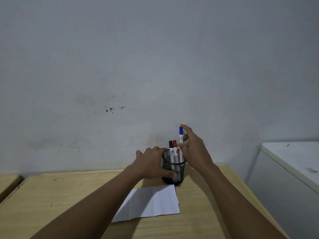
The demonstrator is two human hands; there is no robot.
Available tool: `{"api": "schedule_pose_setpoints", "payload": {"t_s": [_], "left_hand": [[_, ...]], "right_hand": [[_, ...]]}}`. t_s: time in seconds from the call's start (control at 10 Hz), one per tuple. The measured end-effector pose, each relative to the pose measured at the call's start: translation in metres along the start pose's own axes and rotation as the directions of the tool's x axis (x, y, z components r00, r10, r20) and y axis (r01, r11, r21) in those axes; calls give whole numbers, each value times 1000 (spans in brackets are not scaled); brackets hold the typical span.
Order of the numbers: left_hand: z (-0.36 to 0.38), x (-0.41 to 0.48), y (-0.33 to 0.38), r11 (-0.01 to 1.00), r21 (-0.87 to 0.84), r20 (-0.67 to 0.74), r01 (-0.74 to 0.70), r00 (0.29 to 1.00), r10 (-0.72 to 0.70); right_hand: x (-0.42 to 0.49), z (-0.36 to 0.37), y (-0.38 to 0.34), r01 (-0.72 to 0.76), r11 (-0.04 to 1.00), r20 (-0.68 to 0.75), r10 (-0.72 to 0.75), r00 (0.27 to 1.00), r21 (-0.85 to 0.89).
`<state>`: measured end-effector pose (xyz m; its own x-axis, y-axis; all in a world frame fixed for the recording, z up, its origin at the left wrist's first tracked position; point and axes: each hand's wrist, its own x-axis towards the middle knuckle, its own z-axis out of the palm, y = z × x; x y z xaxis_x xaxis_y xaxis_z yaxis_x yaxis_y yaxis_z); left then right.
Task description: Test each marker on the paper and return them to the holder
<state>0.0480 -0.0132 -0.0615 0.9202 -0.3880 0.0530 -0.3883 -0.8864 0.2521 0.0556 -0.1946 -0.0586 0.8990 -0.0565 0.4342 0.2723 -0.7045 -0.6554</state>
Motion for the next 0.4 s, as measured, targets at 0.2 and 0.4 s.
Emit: {"api": "schedule_pose_setpoints", "payload": {"t_s": [0.2, 0.4], "left_hand": [[6, 9, 0, 1000, -26, -24, -13, 1000, 12], [5, 9, 0, 999, -36, -31, -20, 999, 19]], "right_hand": [[0, 15, 15, -53, 991, 46, 58, 997, -121], [0, 19, 17, -32, 978, 0, 32, 999, -204]]}}
